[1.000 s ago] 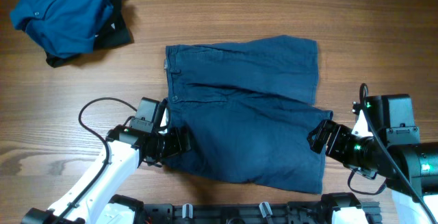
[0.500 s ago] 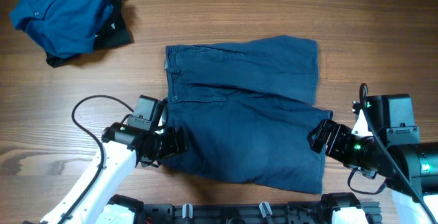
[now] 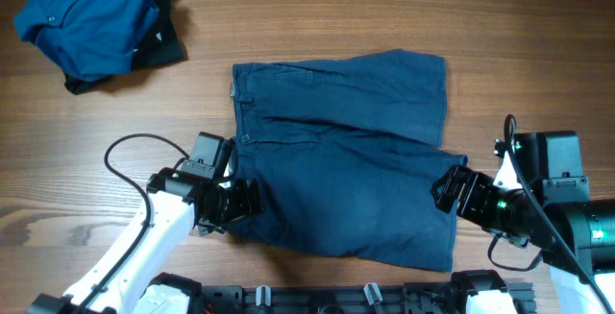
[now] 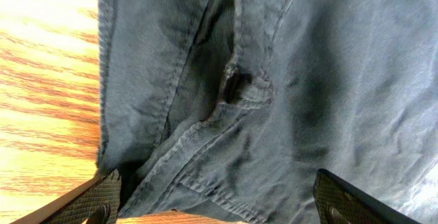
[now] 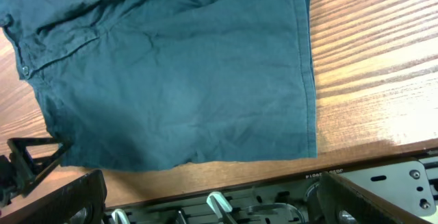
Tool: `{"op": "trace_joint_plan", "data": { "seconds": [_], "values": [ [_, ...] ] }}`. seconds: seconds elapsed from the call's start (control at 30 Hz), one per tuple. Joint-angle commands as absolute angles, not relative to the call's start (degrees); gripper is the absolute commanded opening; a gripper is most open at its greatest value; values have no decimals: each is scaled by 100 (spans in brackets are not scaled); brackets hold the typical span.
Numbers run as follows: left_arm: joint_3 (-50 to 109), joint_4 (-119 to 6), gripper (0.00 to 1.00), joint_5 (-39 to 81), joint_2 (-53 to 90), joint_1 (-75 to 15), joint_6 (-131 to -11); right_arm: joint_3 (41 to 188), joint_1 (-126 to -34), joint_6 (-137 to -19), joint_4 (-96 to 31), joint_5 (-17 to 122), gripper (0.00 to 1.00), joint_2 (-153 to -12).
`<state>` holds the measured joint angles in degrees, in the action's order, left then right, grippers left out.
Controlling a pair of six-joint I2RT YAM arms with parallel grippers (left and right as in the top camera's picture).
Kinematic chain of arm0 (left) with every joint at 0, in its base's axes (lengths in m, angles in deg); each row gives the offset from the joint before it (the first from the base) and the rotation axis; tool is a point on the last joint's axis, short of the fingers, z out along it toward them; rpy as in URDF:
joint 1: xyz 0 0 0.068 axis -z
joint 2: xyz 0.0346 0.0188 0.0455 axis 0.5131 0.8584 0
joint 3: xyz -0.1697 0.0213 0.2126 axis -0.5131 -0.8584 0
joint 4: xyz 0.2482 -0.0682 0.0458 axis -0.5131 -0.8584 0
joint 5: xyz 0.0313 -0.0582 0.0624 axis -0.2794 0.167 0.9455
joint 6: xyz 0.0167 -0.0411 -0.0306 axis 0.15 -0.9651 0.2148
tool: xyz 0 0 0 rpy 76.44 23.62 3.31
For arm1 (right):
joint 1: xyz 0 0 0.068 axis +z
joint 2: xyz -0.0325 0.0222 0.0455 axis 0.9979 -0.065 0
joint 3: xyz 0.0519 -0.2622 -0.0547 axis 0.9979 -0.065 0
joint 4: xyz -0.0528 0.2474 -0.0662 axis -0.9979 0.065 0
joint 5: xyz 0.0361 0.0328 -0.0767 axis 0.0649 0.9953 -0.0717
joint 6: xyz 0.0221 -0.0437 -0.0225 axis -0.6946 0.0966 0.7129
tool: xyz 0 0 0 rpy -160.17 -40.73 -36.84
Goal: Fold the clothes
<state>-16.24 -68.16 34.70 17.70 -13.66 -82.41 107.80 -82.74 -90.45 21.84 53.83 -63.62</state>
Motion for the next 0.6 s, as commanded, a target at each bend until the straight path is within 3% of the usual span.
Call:
{"op": "trace_joint_plan", "data": {
  "seconds": [0.0,0.23,0.3,0.43,0.57],
  "values": [
    [-1554,-6825,88,3061,1971,-1333,-8168,10765,-8270,-8961,2272,5479,100,-6300],
    [-1554,-6834,87,2508,2118,-1333,-8136,10765,-8270,-8959,2298,5479,100,-6300],
    [-1554,-6829,78,1719,2118,-1333,-7845,10765,-8270,-8959,2298,5477,100,-6300],
    [-1554,-6838,56,1660,2118,-1333,-7847,10765,-8270,-8957,2298,5477,100,-6300],
    [-1554,-6781,24,1664,2118,-1335,-7849,10765,-8270,-8968,2304,5477,100,-6300]
  ]
}}
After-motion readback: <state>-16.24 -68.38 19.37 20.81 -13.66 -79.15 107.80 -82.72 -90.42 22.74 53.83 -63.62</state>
